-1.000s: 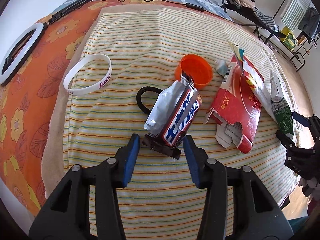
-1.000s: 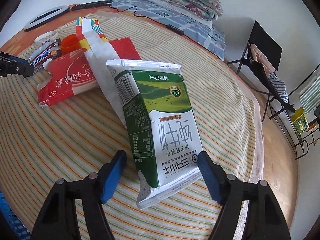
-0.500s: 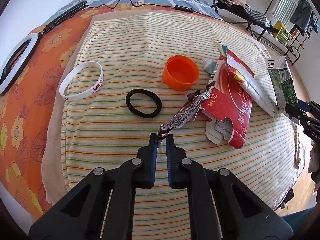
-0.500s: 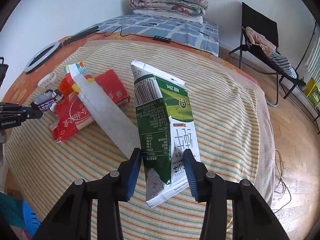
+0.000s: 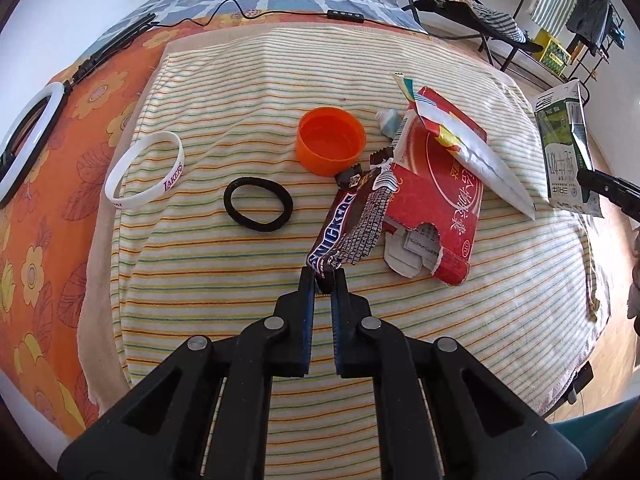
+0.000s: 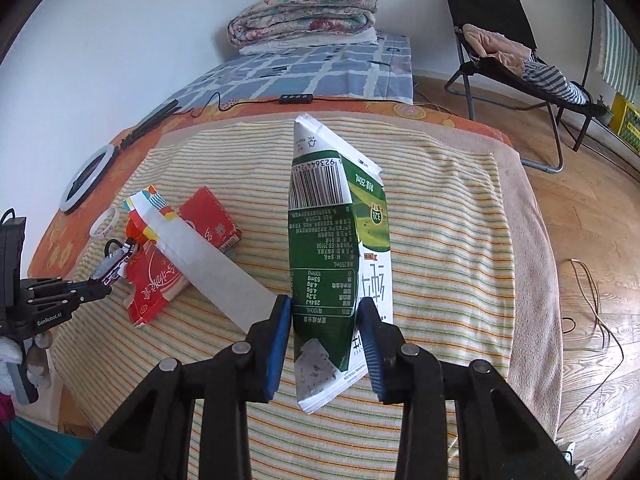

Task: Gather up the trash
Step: 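Grasp the chocolate wrapper with the left tool while the right tool grasps the milk carton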

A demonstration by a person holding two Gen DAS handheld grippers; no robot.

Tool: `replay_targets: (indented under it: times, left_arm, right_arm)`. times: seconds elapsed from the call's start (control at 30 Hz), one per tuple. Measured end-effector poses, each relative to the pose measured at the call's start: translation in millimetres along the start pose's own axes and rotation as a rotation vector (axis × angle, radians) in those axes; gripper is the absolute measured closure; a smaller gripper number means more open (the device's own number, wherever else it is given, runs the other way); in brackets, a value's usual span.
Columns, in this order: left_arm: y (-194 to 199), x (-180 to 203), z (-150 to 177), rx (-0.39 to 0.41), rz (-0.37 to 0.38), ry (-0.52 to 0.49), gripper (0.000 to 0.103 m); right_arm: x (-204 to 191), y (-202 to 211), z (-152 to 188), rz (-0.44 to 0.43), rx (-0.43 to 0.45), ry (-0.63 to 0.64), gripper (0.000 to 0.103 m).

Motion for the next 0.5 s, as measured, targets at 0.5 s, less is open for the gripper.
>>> replay_targets:
  times: [0.5]
  left_arm:
    - [-10, 12, -12, 0.018, -0.019, -0.062, 0.096]
  right_arm:
    - [33, 2, 1, -0.065, -0.020, -0.132, 0.068]
Point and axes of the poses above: each gripper's, at about its wrist camera, not at the fingertips, and y roughly against the way its jaws point, x to its right, z to its underside, the point moved 8 cm from there along -y, roughly the way its jaws point, and after that the axes turned 7 degrees about z, right-handed, at the moved point
